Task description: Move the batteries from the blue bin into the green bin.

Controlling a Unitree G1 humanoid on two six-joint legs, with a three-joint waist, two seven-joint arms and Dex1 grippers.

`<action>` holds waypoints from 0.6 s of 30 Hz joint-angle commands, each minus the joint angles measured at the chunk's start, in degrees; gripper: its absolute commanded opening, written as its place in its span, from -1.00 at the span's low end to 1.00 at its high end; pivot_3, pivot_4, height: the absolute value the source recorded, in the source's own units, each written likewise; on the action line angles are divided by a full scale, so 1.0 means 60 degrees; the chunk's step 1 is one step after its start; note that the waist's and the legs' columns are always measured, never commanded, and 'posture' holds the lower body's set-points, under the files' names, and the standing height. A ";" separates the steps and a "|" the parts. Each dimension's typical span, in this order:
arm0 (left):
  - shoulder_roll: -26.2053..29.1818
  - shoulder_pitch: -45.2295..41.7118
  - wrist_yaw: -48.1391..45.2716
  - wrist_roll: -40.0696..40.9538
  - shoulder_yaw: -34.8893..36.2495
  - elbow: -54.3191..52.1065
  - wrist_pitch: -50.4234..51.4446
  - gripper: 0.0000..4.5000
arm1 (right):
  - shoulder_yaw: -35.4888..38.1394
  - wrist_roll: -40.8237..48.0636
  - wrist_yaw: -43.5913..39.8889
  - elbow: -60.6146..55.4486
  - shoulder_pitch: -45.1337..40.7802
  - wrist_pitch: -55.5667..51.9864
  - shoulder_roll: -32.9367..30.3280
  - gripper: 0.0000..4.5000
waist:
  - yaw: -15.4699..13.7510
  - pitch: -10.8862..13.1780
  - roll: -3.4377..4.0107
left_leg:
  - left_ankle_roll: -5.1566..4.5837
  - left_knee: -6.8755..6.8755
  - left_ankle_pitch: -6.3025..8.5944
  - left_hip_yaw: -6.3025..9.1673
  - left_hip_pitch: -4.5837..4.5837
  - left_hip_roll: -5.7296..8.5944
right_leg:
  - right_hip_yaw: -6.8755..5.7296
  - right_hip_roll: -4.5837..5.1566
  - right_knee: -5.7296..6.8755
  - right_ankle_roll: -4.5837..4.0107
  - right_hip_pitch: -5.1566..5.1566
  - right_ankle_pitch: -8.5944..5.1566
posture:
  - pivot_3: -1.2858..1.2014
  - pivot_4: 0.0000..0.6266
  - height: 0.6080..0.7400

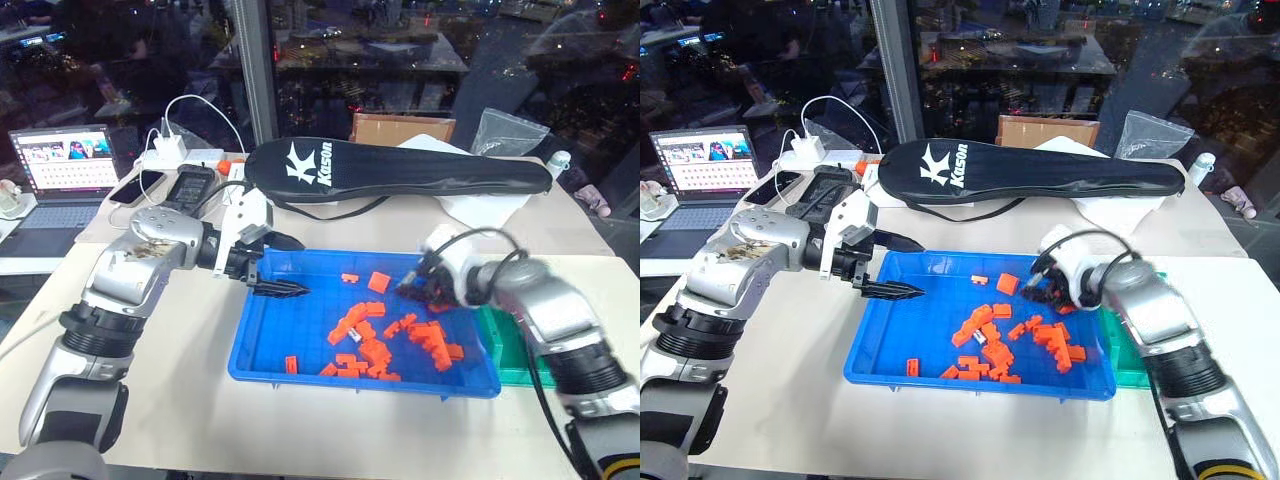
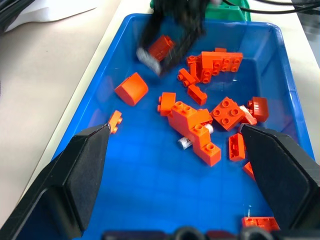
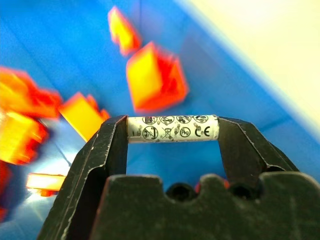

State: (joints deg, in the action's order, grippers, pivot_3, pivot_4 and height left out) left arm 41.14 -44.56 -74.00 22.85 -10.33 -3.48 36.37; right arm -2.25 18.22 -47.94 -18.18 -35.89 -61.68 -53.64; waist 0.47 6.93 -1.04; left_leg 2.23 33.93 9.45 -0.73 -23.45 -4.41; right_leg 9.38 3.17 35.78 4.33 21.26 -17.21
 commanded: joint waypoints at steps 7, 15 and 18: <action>-0.0622 -0.0696 -0.0376 -0.0159 -0.0284 0.0745 -0.0629 1.00 | 0.2319 -0.0285 -0.1119 -0.0112 0.3451 0.1048 -0.3173 0.11 | 0.0080 0.0003 -0.0004 | -0.0001 0.0005 -0.0001 0.0004 -0.0006 0.0007 | -0.0006 0.0010 -0.0007 0.0006 -0.0003 -0.0007 | 0.03 -0.52 0.86; -0.0675 -0.0771 -0.0634 -0.0268 -0.0375 0.0830 -0.0713 1.00 | 0.1136 -0.0629 -0.1656 0.0426 0.3812 0.2384 -0.3263 0.34 | 0.0338 0.0007 0.0002 | -0.0002 0.0001 0.0000 0.0010 0.0020 0.0005 | -0.0004 0.0005 0.0011 0.0046 -0.0019 -0.0040 | 0.03 -0.52 0.86; -0.0540 -0.0653 -0.0671 -0.0214 -0.0328 0.0620 -0.0555 1.00 | 0.0904 -0.0773 -0.1803 0.0569 0.3747 0.2638 -0.3398 0.78 | 0.0324 0.0007 0.0004 | -0.0002 0.0002 0.0000 0.0010 0.0016 0.0006 | -0.0004 0.0006 0.0010 0.0052 -0.0020 -0.0043 | 0.03 -0.52 0.86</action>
State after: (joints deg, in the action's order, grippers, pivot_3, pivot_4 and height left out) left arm 36.90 -47.63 -77.62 21.21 -12.77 2.05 32.87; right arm 2.53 14.47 -58.26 -14.97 -12.15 -47.67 -72.71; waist 2.42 6.97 -1.01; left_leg 2.21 33.94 9.45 -0.67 -23.38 -4.37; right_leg 9.35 3.21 35.83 4.64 21.15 -17.47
